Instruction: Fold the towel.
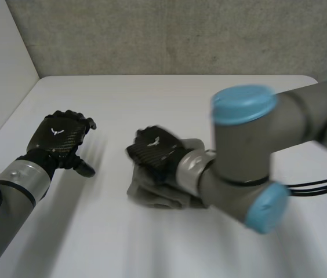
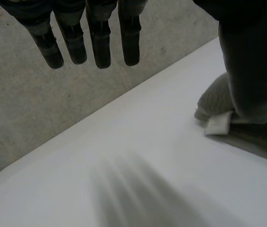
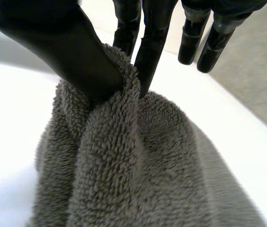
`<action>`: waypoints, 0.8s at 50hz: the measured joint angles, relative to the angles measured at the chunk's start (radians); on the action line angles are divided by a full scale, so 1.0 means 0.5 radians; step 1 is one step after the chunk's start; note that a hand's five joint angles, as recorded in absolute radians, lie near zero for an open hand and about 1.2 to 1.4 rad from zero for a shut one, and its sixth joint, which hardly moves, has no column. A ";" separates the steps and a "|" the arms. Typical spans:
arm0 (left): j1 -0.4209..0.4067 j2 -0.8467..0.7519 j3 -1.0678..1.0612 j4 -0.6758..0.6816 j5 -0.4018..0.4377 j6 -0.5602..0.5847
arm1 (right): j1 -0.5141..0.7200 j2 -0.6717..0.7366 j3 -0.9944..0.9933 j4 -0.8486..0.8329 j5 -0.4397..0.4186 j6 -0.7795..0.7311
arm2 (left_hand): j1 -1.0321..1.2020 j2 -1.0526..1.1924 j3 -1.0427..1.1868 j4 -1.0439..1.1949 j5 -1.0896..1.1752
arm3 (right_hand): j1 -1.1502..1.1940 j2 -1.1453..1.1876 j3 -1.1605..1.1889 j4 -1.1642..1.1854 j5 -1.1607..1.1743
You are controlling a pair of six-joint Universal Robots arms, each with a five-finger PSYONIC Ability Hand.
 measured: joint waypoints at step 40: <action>-0.518 -0.785 0.476 0.039 -0.010 -0.404 | -0.531 -0.311 0.834 -0.374 0.168 0.984 | -0.001 -0.033 0.000 0.000 -0.044 | -2.088 -2.117 0.000 0.000 -2.181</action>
